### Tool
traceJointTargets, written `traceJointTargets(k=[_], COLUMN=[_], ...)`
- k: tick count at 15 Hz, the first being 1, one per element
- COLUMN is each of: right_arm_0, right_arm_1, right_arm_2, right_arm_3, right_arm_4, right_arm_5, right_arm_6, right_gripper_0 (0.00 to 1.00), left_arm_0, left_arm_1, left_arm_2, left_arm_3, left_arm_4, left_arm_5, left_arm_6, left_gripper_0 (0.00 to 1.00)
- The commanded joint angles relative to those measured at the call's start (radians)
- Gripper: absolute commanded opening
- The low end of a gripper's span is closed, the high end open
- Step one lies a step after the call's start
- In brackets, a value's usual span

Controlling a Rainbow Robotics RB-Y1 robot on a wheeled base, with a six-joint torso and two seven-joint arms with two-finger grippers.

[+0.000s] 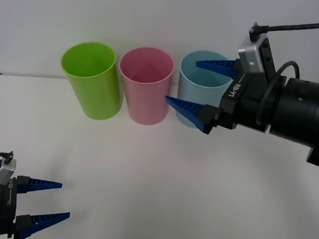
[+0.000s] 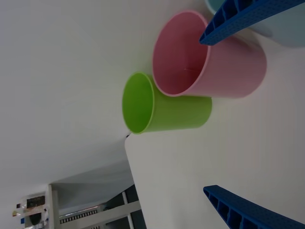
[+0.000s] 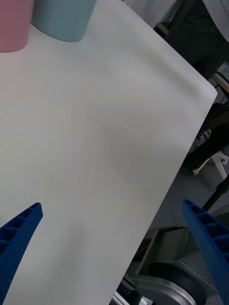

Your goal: Put cans in the blue bin and PET bottles in the pink bin and trash in the green bin.

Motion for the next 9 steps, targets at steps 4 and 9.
traceJointTargets(k=[4, 9], right_arm_0=[0.299, 0.382], right_arm_1=[0.025, 0.100], right_arm_2=[-0.131, -0.237], right_arm_3=[-0.044, 0.094], right_arm_4=[-0.092, -0.232], right_arm_5=[-0.032, -0.181], right_arm_6=[0.276, 0.543], right_gripper_0=[1.00, 1.00], left_arm_0=[0.000, 0.000], left_arm_1=[0.000, 0.000], left_arm_2=[0.000, 0.000], left_arm_3=[0.000, 0.000], left_arm_4=[0.000, 0.000], left_arm_5=[0.000, 0.000], left_arm_6=[0.000, 0.000], left_gripper_0=[1.00, 1.00])
